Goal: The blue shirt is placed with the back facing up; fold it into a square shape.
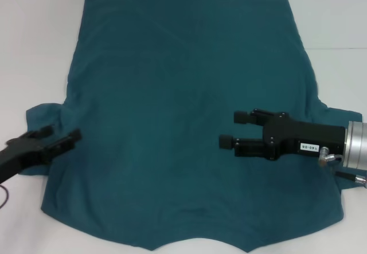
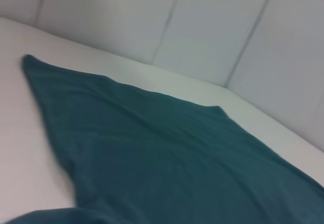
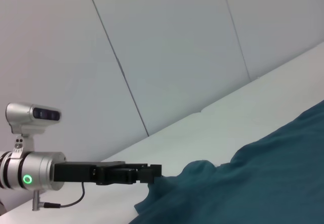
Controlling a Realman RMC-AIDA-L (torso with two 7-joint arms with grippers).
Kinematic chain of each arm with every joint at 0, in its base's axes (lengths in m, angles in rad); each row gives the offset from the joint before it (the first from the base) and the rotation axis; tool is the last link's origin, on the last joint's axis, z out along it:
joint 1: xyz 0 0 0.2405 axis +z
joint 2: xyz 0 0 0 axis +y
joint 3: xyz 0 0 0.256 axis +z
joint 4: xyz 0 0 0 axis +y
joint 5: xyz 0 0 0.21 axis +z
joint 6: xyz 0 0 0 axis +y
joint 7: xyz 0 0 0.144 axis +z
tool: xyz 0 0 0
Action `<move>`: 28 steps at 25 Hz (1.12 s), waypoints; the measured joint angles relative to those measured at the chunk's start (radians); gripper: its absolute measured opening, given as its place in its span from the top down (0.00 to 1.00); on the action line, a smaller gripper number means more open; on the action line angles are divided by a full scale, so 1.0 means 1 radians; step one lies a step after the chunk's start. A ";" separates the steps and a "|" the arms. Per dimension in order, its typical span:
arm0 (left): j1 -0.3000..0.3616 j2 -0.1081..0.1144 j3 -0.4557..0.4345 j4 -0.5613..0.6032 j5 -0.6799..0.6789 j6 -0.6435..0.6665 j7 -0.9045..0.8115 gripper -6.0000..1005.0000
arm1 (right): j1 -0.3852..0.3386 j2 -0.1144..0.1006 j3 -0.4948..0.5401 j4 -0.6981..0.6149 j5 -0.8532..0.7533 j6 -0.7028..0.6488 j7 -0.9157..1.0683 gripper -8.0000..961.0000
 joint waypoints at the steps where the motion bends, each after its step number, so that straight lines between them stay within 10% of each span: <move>1: 0.004 0.000 -0.011 0.003 0.000 -0.003 0.000 0.10 | 0.001 0.000 -0.001 0.000 0.003 0.002 0.000 0.02; 28: 0.035 -0.004 -0.029 -0.024 0.010 -0.165 -0.016 0.10 | 0.021 -0.001 -0.006 0.014 0.001 0.020 -0.004 0.02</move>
